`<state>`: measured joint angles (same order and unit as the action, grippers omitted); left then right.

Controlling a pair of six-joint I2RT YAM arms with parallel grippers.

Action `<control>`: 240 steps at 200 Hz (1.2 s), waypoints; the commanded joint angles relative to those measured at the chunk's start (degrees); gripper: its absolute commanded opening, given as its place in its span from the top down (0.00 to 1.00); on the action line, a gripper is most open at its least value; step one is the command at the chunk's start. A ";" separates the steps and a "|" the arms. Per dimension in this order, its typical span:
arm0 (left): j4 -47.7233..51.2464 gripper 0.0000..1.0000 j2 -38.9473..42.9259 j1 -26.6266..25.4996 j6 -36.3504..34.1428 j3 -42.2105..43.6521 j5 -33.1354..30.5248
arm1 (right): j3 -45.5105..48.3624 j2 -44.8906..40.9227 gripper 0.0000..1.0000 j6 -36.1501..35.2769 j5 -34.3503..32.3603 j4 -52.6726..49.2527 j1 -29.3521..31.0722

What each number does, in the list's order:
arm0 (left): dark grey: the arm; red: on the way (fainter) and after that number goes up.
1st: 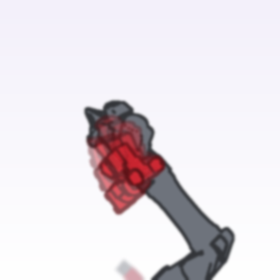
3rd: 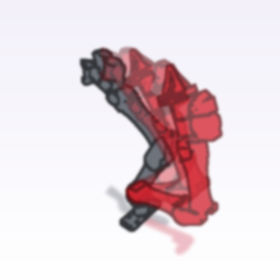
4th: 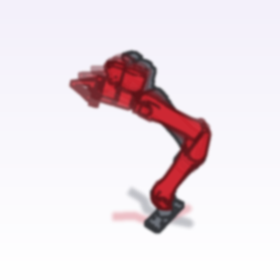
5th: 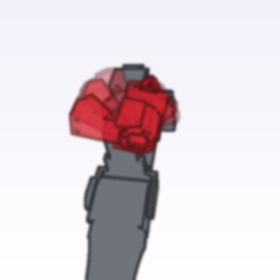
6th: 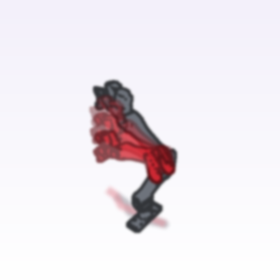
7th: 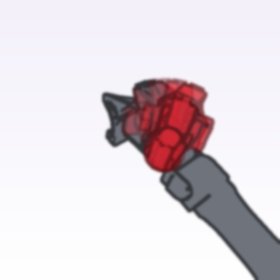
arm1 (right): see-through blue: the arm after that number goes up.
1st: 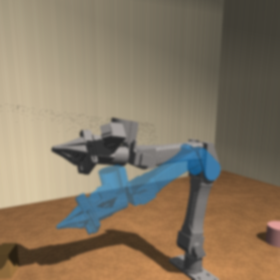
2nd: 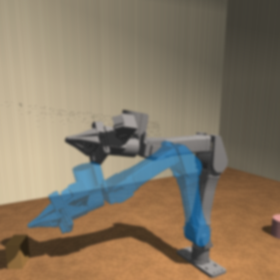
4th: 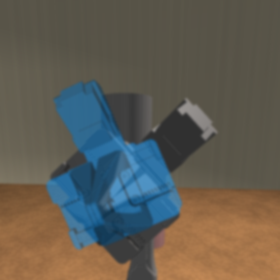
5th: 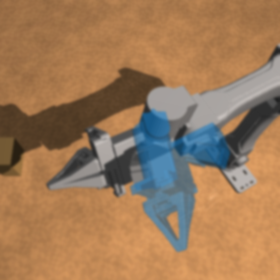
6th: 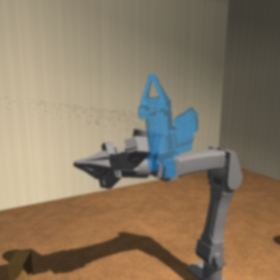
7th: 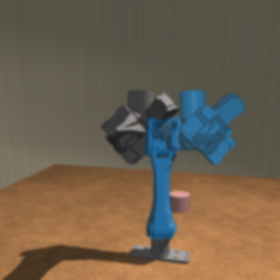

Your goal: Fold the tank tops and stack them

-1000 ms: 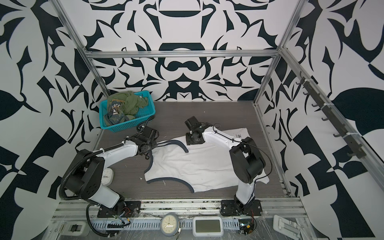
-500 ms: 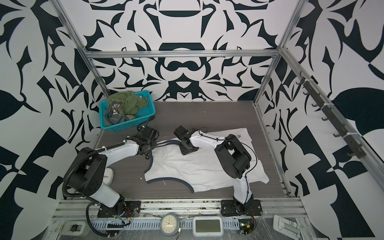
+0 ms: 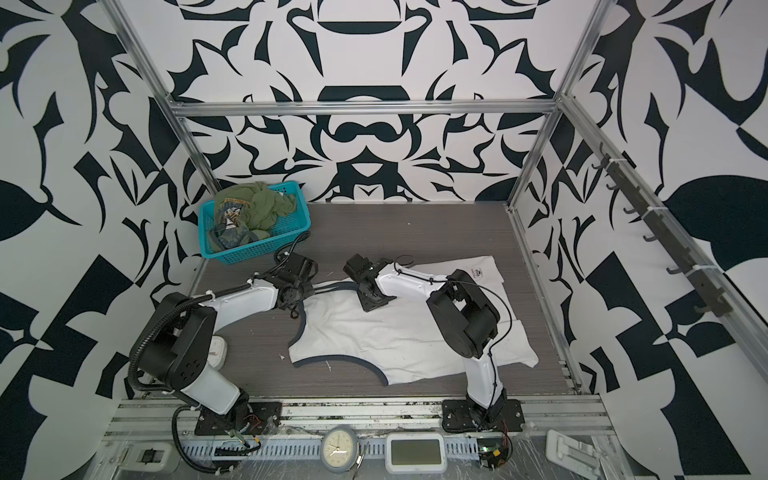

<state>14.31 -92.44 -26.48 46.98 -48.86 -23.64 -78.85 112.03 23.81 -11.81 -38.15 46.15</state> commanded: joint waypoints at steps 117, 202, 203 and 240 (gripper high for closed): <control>1.49 1.00 1.39 1.78 5.58 2.26 -4.12 | 7.13 -5.47 1.00 6.41 4.25 -1.34 3.72; 4.00 0.59 11.06 1.85 7.25 4.41 -5.80 | 3.70 -12.75 0.48 2.29 4.74 -2.54 1.67; 4.25 0.58 11.23 1.82 7.20 4.22 -5.93 | 3.70 -12.91 0.48 2.25 4.89 -2.50 1.58; 5.89 0.53 12.07 0.86 4.97 0.26 -2.93 | 4.87 -15.00 0.46 1.68 12.86 2.07 -7.59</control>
<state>17.82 -80.14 -25.02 53.15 -45.78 -27.59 -72.49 98.37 26.46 -3.36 -38.30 44.14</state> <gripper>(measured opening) 0.465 0.535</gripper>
